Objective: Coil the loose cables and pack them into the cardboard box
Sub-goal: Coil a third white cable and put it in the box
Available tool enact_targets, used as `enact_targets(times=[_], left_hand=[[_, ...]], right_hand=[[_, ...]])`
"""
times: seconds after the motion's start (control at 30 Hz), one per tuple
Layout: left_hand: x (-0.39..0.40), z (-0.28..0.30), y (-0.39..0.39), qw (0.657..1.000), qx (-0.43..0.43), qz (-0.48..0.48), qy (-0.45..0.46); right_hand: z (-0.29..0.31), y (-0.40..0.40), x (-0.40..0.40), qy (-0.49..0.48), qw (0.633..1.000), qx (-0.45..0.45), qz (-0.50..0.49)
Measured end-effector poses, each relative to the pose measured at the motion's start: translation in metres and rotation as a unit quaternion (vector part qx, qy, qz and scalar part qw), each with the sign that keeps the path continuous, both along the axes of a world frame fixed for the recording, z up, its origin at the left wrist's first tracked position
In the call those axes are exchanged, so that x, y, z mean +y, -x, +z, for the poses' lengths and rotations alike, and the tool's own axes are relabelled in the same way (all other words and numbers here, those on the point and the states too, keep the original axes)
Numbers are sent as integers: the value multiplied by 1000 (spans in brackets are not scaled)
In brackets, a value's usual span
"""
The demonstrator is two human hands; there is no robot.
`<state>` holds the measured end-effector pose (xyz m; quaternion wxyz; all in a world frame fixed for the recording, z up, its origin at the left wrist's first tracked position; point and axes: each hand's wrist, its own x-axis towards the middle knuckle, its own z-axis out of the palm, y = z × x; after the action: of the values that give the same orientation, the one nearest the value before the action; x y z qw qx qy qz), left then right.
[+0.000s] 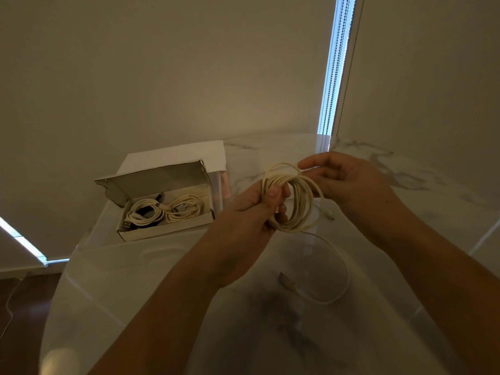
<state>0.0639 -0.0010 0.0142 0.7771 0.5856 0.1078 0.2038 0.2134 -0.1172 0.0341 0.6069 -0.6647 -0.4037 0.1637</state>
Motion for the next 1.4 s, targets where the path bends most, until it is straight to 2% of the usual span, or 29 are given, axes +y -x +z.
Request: enact_targets(times=[0.1, 0.27, 0.5, 0.7, 0.87, 1.0, 1.13, 1.3, 1.4], left_hand=[[-1, -1, 0, 1000, 9, -8, 2], [0, 2, 0, 1000, -3, -11, 19], [0, 2, 1, 1000, -15, -13, 21], [0, 0, 1, 1000, -16, -17, 1], [1, 1, 0, 999, -7, -14, -43], [3, -4, -1, 995, 15, 8, -97], [5, -11, -3, 987, 38, 36, -153], [5, -11, -5, 981, 43, 44, -183], [7, -14, -5, 977, 51, 56, -199]], right_hand=[[-2, 5, 3, -32, 992, 121, 23], [-1, 4, 5, -53, 962, 264, 53], [-4, 0, 5, -26, 937, 335, 95], [-5, 0, 3, 38, 938, 318, 133], [-1, -2, 3, 95, 948, 279, 119], [0, -4, 0, 108, 946, 267, 152], [4, 3, -2, 112, 953, 215, 180], [1, 9, 1, 111, 969, 124, 182], [-2, 10, 4, 84, 972, 120, 184]])
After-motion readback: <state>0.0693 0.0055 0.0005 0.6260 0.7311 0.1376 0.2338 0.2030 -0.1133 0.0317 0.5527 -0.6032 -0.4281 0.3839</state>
